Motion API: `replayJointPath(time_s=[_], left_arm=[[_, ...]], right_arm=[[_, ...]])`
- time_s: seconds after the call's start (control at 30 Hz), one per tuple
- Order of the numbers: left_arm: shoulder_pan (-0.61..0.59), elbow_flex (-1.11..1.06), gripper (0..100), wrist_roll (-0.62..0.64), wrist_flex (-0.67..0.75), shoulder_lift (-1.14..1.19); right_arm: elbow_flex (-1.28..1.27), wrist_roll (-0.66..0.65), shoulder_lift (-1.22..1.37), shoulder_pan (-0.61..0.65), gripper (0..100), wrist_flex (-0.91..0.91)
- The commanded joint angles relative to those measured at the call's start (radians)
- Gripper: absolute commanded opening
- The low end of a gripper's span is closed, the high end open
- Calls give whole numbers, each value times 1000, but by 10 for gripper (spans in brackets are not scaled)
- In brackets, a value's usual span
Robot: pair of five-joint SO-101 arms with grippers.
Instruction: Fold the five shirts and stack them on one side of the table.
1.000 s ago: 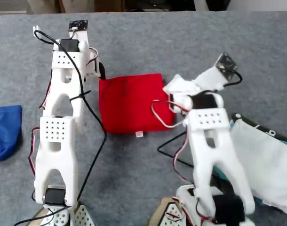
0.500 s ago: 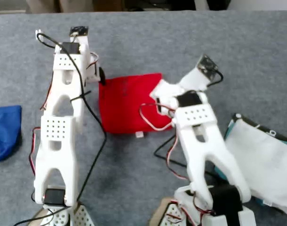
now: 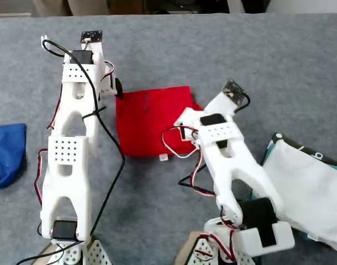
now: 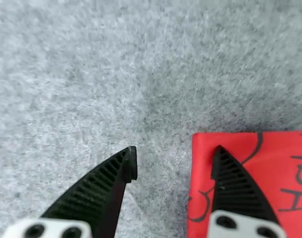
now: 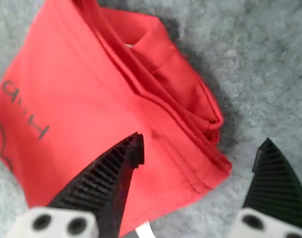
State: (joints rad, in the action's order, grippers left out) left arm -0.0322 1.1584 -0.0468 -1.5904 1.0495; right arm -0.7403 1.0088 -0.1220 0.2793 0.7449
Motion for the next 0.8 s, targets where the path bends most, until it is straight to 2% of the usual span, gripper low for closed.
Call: replayJointPath(time_s=[0.0, 0.2, 0.43, 0.7, 0.77], left_arm=[[-9, 37, 253, -3, 9, -12], [-9, 37, 253, -3, 9, -12], [-9, 12, 253, -3, 15, -12], [-9, 11, 253, -5, 17, -12], [-9, 11, 253, -5, 17, -12]], right_arm=[[7, 14, 4, 39, 346, -23], [36, 15, 13, 90, 346, -32], [5, 15, 45, 84, 346, -126], [12, 9, 131, 41, 343, -133], [13, 6, 134, 39, 311, -133]])
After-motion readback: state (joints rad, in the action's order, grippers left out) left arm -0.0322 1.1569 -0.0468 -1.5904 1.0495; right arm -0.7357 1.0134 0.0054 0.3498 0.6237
